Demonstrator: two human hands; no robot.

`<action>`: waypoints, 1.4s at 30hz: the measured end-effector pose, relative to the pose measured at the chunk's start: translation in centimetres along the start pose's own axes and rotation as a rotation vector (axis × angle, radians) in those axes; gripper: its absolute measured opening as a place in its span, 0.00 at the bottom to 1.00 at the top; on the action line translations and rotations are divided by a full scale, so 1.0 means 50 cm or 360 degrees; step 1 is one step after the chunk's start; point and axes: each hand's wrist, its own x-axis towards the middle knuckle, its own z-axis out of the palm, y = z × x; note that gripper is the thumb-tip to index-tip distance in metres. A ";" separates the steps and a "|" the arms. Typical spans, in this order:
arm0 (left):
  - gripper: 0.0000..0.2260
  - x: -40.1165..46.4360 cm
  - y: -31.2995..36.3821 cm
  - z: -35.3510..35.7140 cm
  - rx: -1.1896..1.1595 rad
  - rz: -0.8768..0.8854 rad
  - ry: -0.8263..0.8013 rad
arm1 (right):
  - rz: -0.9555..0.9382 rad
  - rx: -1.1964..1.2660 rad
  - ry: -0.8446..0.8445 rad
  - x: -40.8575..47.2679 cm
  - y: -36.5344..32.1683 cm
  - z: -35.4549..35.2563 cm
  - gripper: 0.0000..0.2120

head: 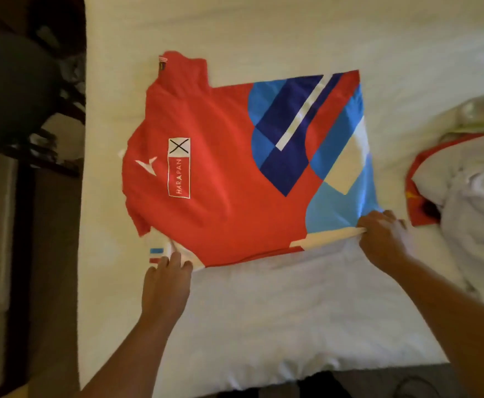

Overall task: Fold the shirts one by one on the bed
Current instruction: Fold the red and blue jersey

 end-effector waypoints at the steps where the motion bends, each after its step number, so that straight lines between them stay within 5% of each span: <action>1: 0.15 -0.005 0.020 0.029 0.0000 -0.0011 -0.0051 | -0.0034 -0.0029 0.0002 -0.014 0.018 0.035 0.08; 4: 0.24 -0.005 0.077 0.074 -0.0018 -0.0041 -0.0002 | -0.0135 -0.0010 0.0105 -0.040 0.049 0.091 0.10; 8: 0.32 0.042 0.189 0.075 -0.0089 0.0155 0.0067 | 0.0178 -0.0023 0.0029 -0.055 0.074 0.126 0.17; 17: 0.19 0.117 0.388 0.042 -0.0267 0.0379 -0.0072 | -0.0126 -0.0087 0.0272 -0.081 0.163 0.094 0.17; 24: 0.12 0.079 0.418 0.048 -0.0418 0.0477 -0.0300 | 0.0020 -0.0524 -0.0408 -0.140 0.214 0.093 0.13; 28: 0.07 0.059 0.413 0.048 -0.0964 0.0240 -0.0465 | 0.0111 -0.0540 -0.0581 -0.143 0.168 0.063 0.11; 34: 0.02 0.044 0.310 0.034 -0.1565 -0.0350 0.0080 | 0.0320 0.0080 -0.0687 -0.180 0.019 0.097 0.07; 39: 0.02 0.047 0.107 0.052 -0.1658 -0.0874 0.0557 | 0.0232 0.0320 -0.0561 -0.223 -0.232 0.179 0.10; 42: 0.09 0.040 -0.013 0.096 -0.1540 -0.0936 0.0382 | 0.0314 0.0524 -0.0630 -0.247 -0.404 0.215 0.09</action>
